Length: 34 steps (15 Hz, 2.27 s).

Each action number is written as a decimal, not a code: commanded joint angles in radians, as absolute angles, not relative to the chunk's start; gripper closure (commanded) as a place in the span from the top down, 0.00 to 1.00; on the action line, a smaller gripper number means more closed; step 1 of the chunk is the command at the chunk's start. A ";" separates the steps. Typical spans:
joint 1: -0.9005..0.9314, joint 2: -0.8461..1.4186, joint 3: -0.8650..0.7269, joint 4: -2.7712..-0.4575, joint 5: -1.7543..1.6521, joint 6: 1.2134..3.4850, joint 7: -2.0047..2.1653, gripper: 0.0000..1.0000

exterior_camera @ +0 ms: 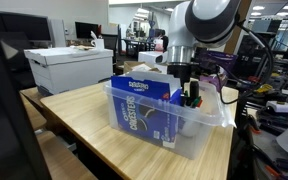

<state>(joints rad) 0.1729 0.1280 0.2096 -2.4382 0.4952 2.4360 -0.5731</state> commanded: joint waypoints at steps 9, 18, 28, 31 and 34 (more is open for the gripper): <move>0.165 0.108 0.229 -2.448 0.253 2.509 -0.541 0.02; 0.134 0.095 0.235 -2.431 0.427 2.620 -0.551 0.02; 0.138 0.121 0.262 -2.417 0.626 2.424 -0.673 0.02; 0.140 0.132 0.245 -2.399 0.576 2.320 -0.625 0.02; 0.139 0.127 0.236 -2.392 0.581 2.289 -0.639 0.02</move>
<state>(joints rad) 0.1449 0.1286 0.2362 -2.4049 0.5860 2.3306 -0.6312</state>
